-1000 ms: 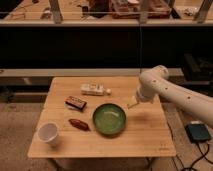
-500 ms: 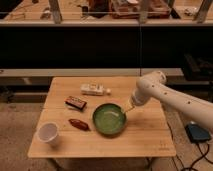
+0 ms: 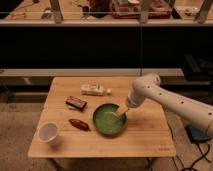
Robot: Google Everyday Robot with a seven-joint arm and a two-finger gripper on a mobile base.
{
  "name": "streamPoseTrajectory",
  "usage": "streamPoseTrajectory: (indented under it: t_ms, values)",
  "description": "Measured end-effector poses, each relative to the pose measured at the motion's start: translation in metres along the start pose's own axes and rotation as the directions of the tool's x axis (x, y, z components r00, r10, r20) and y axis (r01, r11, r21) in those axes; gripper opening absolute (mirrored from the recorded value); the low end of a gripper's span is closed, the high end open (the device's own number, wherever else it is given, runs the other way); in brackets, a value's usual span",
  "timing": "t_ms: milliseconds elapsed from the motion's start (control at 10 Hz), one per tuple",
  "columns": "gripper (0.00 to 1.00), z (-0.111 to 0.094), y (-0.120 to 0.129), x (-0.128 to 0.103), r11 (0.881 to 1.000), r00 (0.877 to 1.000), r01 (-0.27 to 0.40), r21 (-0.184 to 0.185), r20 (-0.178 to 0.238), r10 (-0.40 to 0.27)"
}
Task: Pick up the ceramic bowl
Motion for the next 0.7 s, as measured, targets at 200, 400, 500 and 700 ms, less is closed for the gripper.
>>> streamPoseTrajectory:
  t_ms: [200,400,500,700]
  values:
    - [0.78,0.015,-0.001,-0.001,0.999,1.0,0.017,0.033,0.0,-0.017]
    - [0.61,0.024,-0.001,-0.001,0.998,0.999,0.034,0.058,-0.011,-0.034]
    - [0.58,0.026,-0.001,-0.001,0.997,0.999,0.042,0.06,-0.013,-0.041]
    - [0.51,0.03,-0.002,0.0,0.997,0.999,0.053,0.063,-0.016,-0.052]
